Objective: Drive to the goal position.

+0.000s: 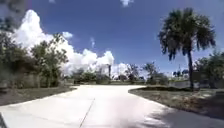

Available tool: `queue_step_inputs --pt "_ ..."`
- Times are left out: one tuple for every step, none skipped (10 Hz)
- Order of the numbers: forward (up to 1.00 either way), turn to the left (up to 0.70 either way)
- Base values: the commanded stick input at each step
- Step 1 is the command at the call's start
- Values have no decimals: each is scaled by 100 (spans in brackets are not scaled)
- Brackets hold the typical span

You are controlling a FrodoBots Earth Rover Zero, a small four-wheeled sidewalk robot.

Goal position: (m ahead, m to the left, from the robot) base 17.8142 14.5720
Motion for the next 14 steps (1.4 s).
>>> queue_step_inputs --pt "85 0" --pt "85 0" --pt "85 0" --pt "85 34" --pt "85 27" --pt "85 0" --pt "85 5" --pt "85 21" --pt "85 33" --pt "85 29" --pt "85 9" --pt "85 0" --pt "85 0" --pt "85 0"
